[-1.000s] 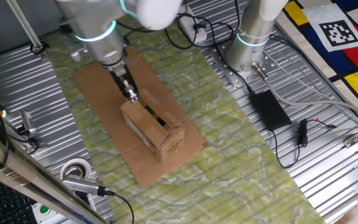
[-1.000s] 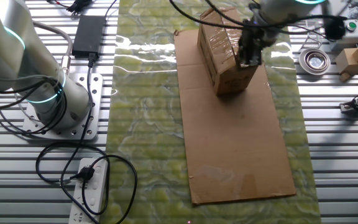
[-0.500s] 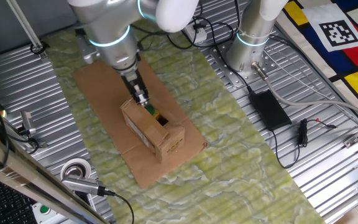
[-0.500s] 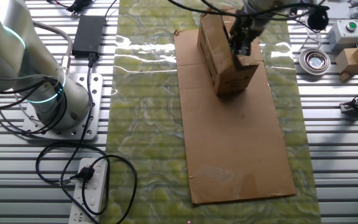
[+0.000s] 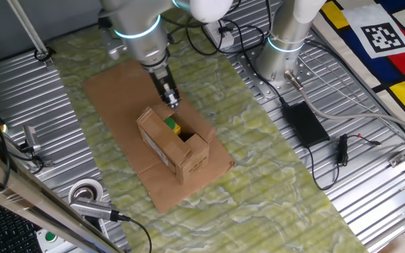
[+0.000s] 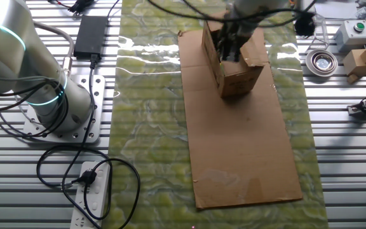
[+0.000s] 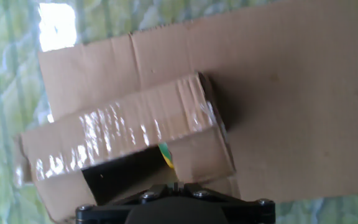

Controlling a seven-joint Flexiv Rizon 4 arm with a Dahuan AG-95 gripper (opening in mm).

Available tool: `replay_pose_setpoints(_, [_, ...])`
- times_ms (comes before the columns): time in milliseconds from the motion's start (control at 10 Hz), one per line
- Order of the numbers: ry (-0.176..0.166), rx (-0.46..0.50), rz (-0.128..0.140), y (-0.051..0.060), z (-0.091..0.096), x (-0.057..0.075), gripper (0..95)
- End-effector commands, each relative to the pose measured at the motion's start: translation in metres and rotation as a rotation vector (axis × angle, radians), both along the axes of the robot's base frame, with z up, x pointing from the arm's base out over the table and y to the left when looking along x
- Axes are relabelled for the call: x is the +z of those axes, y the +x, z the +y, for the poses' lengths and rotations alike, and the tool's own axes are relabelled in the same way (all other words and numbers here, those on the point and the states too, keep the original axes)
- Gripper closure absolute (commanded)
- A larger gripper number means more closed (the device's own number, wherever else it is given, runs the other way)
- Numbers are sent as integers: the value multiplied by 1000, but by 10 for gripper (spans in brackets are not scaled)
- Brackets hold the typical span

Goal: Open a box

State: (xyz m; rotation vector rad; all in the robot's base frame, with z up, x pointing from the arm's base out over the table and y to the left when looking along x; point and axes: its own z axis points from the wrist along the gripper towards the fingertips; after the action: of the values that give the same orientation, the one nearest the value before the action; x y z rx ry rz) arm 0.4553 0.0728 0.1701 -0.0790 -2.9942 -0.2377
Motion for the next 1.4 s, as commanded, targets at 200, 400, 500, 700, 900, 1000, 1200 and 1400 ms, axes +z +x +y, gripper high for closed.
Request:
replay_pose_setpoints(200, [3, -4, 4, -13, -5, -7, 950])
replay_pose_setpoints(400, [5, -3, -6, -21, -8, -11, 950])
replay_pose_setpoints(500, [5, 0, -10, -22, -9, -13, 950])
replay_pose_setpoints(700, [3, 7, -22, -21, -10, -22, 950])
replay_pose_setpoints(900, [2, 10, -30, -20, -9, -28, 950])
replay_pose_setpoints(1000, [2, 11, -37, -19, -10, -32, 950])
replay_pose_setpoints(1200, [2, 14, -47, -17, -10, -37, 950])
replay_pose_setpoints(1400, [5, 19, -49, -17, -9, -37, 950])
